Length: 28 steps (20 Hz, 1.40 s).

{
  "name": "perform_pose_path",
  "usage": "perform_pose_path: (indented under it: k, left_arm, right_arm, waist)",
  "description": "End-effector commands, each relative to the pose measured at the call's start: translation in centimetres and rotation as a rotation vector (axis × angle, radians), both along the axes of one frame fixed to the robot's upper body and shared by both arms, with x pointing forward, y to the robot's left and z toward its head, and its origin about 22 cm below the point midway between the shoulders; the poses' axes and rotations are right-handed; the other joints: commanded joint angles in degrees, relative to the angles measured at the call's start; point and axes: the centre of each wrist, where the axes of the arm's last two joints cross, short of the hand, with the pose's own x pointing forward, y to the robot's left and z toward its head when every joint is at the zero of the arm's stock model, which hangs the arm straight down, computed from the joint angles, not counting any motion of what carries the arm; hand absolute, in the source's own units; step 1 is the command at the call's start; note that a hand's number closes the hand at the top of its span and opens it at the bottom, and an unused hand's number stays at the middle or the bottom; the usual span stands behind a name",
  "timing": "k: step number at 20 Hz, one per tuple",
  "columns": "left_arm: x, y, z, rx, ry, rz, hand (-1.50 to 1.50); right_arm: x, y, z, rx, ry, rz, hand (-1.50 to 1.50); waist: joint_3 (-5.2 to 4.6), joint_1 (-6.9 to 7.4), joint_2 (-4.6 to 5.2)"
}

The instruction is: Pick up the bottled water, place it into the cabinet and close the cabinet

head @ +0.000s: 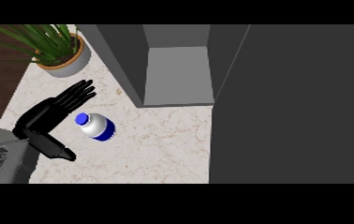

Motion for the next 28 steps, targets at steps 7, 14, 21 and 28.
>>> perform_pose_path:
  k: [7, 14, 21, 28]
  left_arm:
    - [-0.5, 0.4, -5.3, -0.061, -0.029, 0.027, -1.50]
    - [-1.3, -1.6, -9.0, -0.079, 0.083, -0.030, -1.50]
    - [-1.9, -2.7, -10.5, -0.150, 0.146, -0.095, -1.50]
    - [-2.5, -3.4, -11.8, -0.216, 0.143, -0.015, 1.50]
  right_arm:
    - [-1.5, 0.2, 3.0, 0.026, -0.057, 0.005, -1.50]
    - [-1.9, 0.0, 1.1, 0.015, -0.028, 0.051, -1.50]
    - [-2.3, 0.4, 1.5, 0.026, -0.039, 0.039, -1.50]
    - [-2.9, -0.4, 1.6, -0.001, -0.023, 0.015, -1.50]
  waist:
    - [-0.16, -0.23, 0.48]
    - [-0.20, -1.63, 0.52]
    - [-0.23, -1.02, 0.45]
    - [-0.22, -1.07, 0.53]
